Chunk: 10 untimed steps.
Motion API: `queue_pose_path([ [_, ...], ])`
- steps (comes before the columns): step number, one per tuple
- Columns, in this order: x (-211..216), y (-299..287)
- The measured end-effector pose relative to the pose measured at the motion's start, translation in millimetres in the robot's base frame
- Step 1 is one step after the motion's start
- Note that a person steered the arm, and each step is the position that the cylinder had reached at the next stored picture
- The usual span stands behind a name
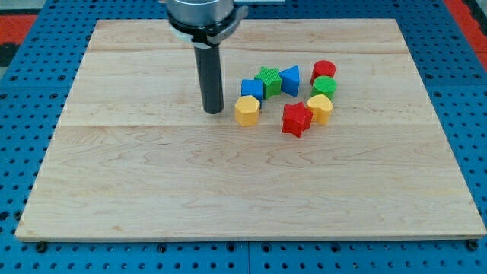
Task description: Nudge the blue cube a bit down
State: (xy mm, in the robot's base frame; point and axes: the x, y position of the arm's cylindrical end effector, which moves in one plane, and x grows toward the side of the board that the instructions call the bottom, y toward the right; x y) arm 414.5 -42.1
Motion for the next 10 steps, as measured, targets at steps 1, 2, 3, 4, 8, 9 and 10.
queue_pose_path([
  [1, 1, 30],
  [2, 1, 43],
  [3, 1, 29],
  [4, 2, -16],
  [8, -52, -16],
  [9, -44, -12],
  [10, -31, -11],
])
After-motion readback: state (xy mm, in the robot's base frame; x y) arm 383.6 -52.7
